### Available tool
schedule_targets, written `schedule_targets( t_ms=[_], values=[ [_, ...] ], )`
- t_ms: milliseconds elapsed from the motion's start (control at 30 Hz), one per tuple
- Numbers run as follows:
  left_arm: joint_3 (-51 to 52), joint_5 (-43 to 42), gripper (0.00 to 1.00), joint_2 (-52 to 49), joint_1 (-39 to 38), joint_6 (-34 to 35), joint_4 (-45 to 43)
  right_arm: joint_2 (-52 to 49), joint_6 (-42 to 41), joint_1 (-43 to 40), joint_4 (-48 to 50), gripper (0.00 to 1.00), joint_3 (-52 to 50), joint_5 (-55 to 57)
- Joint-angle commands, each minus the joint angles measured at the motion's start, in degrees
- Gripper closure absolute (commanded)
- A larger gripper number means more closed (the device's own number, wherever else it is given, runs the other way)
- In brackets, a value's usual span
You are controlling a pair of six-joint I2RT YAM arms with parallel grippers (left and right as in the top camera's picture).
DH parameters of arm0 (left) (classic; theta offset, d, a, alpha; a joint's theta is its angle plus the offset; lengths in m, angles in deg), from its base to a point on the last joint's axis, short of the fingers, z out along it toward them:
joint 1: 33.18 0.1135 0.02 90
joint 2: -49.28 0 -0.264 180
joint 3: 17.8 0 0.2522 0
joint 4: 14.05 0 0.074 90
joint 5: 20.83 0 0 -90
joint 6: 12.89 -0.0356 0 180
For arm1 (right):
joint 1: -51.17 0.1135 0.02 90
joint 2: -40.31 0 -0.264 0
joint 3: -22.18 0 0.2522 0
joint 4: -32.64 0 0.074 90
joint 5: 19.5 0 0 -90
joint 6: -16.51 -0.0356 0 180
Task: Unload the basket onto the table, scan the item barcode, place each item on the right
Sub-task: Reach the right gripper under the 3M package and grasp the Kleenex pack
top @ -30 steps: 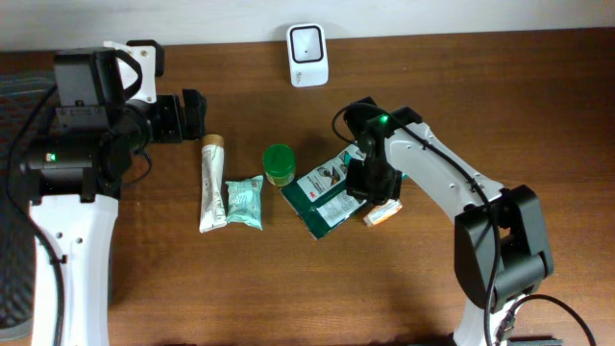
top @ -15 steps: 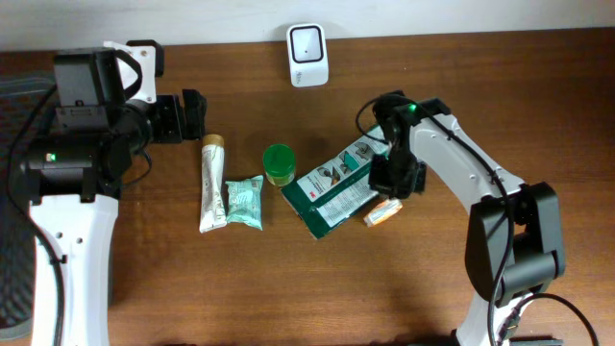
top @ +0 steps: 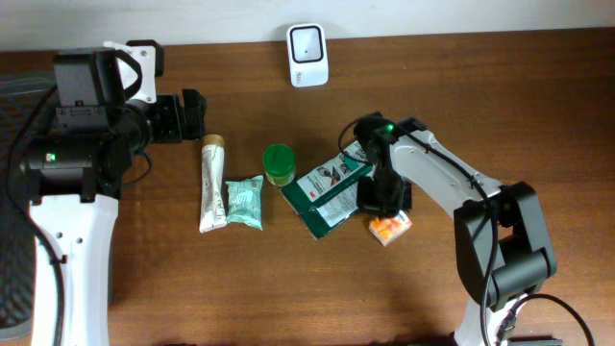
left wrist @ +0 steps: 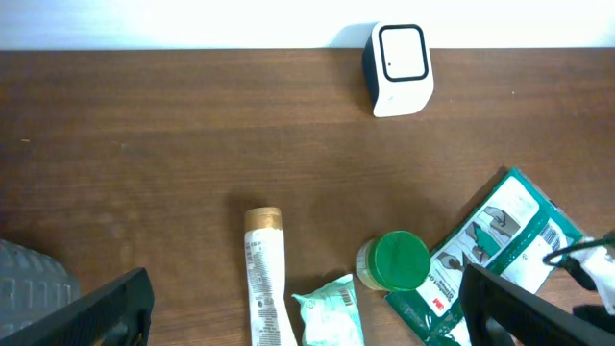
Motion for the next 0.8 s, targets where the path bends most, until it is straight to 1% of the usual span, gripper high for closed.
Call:
schedule_targets(
  t_ms=[0,167,267,333,533,767],
  values=[
    [-0.9,0.2,0.01,0.7,0.3,-0.9,0.0,1.0,-0.7,-2.8,-2.3,0.96,-0.5,5.3],
    [-0.9,0.2,0.01,0.7,0.3,-0.9,0.0,5.0,2.2,-7.5,-5.1,0.96,0.8,5.8],
    [-0.9,0.2,0.01,0.7,0.3,-0.9,0.0,6.8,6.0,-8.9,-7.8,0.95,0.8,3.5],
    [-0.9,0.2,0.01,0.6,0.3,-0.9,-0.1,6.7,6.0,-8.9,-8.0,0.95,0.0,3.5],
    [-0.9,0.2,0.01,0.5,0.3,-0.9,0.0,6.7,5.7,-8.9,-4.4,0.95,-6.0,3.5],
    [-0.9,0.2,0.01,0.5,0.3,-0.9,0.0,6.6,5.8,-8.9,5.1,0.95,-11.7,3.6]
  ],
)
